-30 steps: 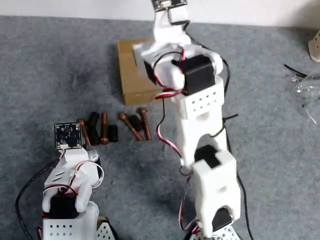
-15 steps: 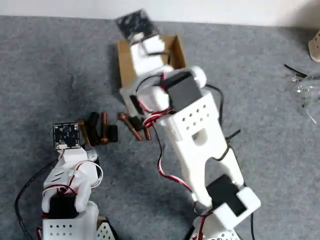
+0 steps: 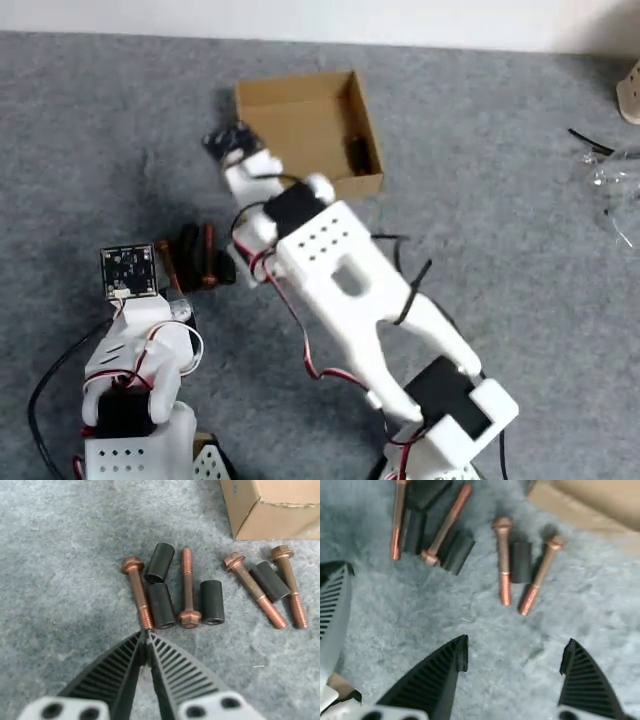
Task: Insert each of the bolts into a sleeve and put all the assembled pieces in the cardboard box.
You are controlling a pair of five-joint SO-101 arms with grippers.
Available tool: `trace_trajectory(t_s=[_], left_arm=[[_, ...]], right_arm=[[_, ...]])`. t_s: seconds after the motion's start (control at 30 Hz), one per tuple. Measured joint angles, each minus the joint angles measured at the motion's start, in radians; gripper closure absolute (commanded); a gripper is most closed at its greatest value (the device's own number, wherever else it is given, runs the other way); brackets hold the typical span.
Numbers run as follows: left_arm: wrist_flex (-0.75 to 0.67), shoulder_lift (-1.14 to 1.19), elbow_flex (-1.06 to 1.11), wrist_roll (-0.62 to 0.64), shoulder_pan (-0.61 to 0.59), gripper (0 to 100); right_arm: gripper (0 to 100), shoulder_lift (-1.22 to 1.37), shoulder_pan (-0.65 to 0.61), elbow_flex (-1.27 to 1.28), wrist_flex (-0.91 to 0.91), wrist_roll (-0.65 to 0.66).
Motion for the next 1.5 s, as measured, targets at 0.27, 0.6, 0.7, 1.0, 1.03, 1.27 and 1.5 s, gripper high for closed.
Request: trace_trajectory(t_s=[0.27,0.6,0.7,1.0,1.03,1.27,1.5], left_arm=[[0.0,0.0,0.0,0.0,0.0,99],[0.0,0.0,0.0,0.0,0.0,99],[0.0,0.0,0.0,0.0,0.0,99],[0.0,0.0,0.0,0.0,0.0,99],[0.0,0.0,0.0,0.0,0.0,99],[0.0,0.0,0.0,0.0,0.0,99],[0.0,0.0,0.0,0.0,0.0,99]], right_arm=[[72.4,0.0,-0.009,0.164,-0.204,0.0],[72.4,0.0,-0.011,0.316,-0.434,0.0],[72.4,0.0,-0.011,0.348,-0.494,0.0],[72.4,0.152,-0.011,0.307,-0.508,0.0],[72.4,0.161,-0.011,0.295,-0.508,0.0],[78.5,0.167,0.0,0.276,-0.508,0.012],[83.2,0.218,0.028,0.215,-0.517,0.018]])
